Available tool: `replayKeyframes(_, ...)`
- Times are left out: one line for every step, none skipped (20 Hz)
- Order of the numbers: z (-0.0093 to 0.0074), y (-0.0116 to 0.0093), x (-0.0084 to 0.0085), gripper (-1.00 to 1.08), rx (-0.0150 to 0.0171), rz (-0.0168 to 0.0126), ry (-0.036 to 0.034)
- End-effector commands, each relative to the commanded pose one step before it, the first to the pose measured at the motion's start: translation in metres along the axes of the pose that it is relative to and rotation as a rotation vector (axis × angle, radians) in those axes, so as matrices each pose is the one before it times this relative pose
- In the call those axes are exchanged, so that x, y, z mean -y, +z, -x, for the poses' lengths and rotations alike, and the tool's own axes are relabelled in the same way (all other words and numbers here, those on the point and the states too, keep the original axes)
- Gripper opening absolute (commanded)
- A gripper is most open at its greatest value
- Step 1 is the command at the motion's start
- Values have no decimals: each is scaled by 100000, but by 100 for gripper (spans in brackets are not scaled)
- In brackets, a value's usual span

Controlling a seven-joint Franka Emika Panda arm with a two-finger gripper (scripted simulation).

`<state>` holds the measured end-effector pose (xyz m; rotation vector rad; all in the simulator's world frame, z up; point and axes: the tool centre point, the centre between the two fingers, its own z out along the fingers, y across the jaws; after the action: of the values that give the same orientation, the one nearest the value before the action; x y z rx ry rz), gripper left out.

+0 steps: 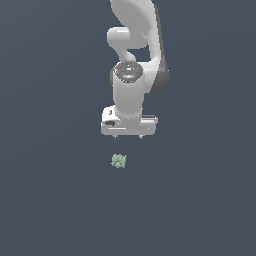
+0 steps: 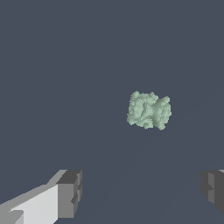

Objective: Pick up the object and move it to a goal position.

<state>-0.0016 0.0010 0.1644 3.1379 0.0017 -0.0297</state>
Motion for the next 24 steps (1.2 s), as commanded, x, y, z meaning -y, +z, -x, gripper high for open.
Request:
replayKeyframes(0, 0, -1, 100, 0, 0, 0)
replayKeyframes(-24, -40, 23, 100, -74, 16, -115)
replayKeyframes(-72, -116, 62, 100, -214, 42, -331)
replayKeyframes(-117, -183, 94, 100, -338, 67, -522)
replayKeyframes(-160, -257, 134, 100, -471, 95, -726)
replayKeyframes(-205, -326, 168, 100, -597, 121, -916)
replayKeyframes(-235, -375, 194, 100, -685, 141, -1044)
replayKeyframes(-199, -316, 161, 100, -576, 120, -869)
replayKeyframes(-151, -241, 123, 100, -438, 92, -652)
replayKeyframes(-102, -162, 81, 100, -293, 62, -427)
replayKeyframes(-51, -84, 43, 100, -150, 31, -208)
replayKeyframes(3, -1, 14, 100, 0, 0, 0)
replayKeyframes(44, 79, -55, 100, 140, -30, 204)
replayKeyframes(22, 37, -18, 100, 62, -11, 28)
replayKeyframes(-1, 16, -15, 100, 14, 3, -119)
replayKeyframes(-12, 12, -3, 100, -5, 12, -284)
replayKeyframes(-18, 17, -8, 100, -8, 18, -420)
replayKeyframes(-20, 28, -17, 100, 0, 22, -548)
replayKeyframes(-21, 43, -24, 100, 11, 25, -676)
replayKeyframes(-22, 55, -33, 100, 21, 28, -796)
replayKeyframes(-24, 67, -38, 100, 30, 30, -920)
replayKeyframes(-26, 78, -46, 100, 37, 33, -1042)
replayKeyframes(-28, 87, -51, 100, 42, 35, -1162)
replayKeyframes(-31, 94, -55, 100, 43, 38, -1282)
